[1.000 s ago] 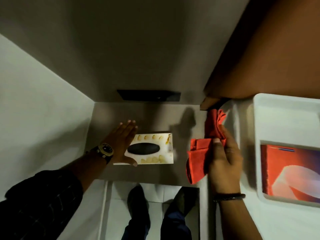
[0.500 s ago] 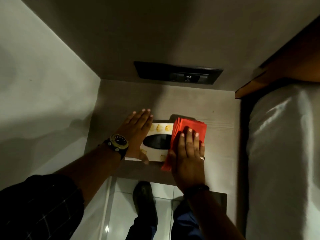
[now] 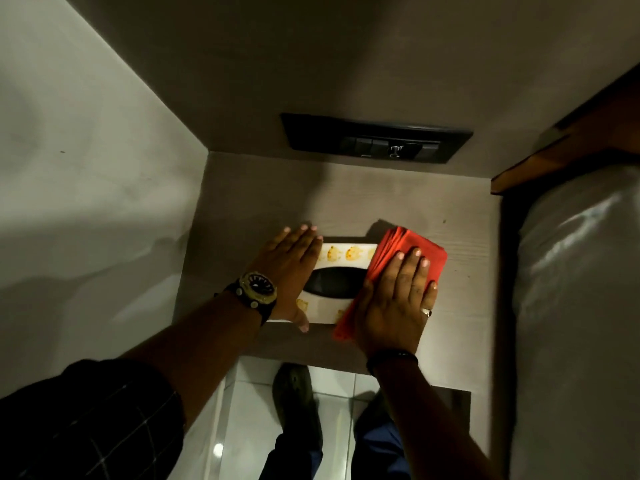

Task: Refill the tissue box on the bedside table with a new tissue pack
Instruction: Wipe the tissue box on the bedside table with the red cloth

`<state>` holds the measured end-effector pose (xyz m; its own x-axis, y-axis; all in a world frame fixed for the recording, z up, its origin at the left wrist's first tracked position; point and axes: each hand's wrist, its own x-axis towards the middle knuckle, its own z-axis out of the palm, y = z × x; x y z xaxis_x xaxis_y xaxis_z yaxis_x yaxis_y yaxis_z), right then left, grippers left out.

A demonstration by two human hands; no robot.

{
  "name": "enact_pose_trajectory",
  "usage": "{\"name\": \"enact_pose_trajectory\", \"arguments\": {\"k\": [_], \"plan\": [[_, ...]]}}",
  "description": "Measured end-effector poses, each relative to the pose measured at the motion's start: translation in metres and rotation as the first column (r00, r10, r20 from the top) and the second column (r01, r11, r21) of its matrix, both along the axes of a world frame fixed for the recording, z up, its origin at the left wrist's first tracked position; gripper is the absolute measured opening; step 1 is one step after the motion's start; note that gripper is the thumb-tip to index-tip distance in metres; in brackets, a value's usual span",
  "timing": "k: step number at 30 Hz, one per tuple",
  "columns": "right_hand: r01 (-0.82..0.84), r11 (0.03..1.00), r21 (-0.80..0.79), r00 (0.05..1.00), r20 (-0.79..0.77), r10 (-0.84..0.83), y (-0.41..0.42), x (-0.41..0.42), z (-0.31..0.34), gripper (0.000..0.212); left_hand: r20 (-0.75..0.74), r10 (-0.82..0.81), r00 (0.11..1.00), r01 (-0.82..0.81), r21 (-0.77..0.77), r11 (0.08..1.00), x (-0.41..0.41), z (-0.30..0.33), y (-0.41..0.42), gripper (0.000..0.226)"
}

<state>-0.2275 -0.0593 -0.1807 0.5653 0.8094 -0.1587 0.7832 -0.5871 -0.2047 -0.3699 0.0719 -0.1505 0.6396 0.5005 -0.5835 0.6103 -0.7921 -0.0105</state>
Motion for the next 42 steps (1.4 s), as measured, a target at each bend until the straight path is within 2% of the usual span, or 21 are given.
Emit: {"name": "enact_pose_trajectory", "arguments": {"k": [2,8,11,15,17,20,27,29,33,37,39,42], "plan": [[0.033,0.999,-0.020,0.999,-0.001,-0.033,0.006,-0.002,-0.001,0.065,-0.007,-0.007,1.000,0.007,0.007,1.000,0.002,0.000,0.000,0.150],[-0.036,0.999,-0.005,0.999,0.024,0.036,0.012,-0.011,-0.005,0.063,-0.001,-0.021,1.000,0.021,0.034,0.999,0.000,-0.001,0.001,0.150],[-0.198,0.980,0.013,0.980,0.022,0.198,0.007,-0.021,-0.004,0.061,-0.010,-0.025,1.000,0.025,0.035,0.999,0.000,-0.001,0.001,0.150],[-0.473,0.881,0.033,0.881,0.024,0.472,-0.015,-0.007,-0.007,0.060,-0.013,-0.009,1.000,0.009,0.008,1.000,-0.001,0.001,0.001,0.149],[-0.437,0.899,0.035,0.899,0.023,0.437,-0.023,0.010,-0.008,0.062,-0.025,-0.008,1.000,0.008,0.011,1.000,-0.001,0.001,0.001,0.150],[-0.273,0.962,0.011,0.962,0.030,0.272,-0.023,0.023,-0.005,0.064,-0.034,-0.010,0.999,0.011,0.026,1.000,-0.001,0.000,0.000,0.151],[-0.030,0.999,-0.045,0.999,0.035,0.031,0.016,0.012,-0.003,0.067,-0.017,-0.020,1.000,0.020,0.037,0.999,0.000,-0.003,0.002,0.152],[-0.083,0.996,-0.043,0.996,0.027,0.084,0.025,0.004,-0.003,0.064,0.001,-0.020,1.000,0.020,0.037,0.999,-0.001,-0.005,0.003,0.152],[-0.341,0.940,0.017,0.939,-0.036,0.341,0.028,-0.020,-0.003,0.060,0.011,-0.018,1.000,0.017,0.023,1.000,-0.005,-0.006,0.003,0.149],[-0.477,0.879,0.003,0.879,-0.004,0.477,0.020,-0.010,-0.005,0.064,-0.008,-0.017,1.000,0.018,0.022,1.000,-0.009,-0.004,0.004,0.147],[-0.488,0.873,-0.002,0.873,0.003,0.488,0.013,0.007,-0.006,0.066,-0.020,-0.014,1.000,0.015,0.019,1.000,-0.010,-0.004,0.004,0.148],[-0.378,0.926,0.002,0.926,0.013,0.378,0.003,0.029,-0.006,0.066,-0.033,-0.008,0.999,0.008,0.010,1.000,-0.008,-0.003,0.004,0.149]]}}
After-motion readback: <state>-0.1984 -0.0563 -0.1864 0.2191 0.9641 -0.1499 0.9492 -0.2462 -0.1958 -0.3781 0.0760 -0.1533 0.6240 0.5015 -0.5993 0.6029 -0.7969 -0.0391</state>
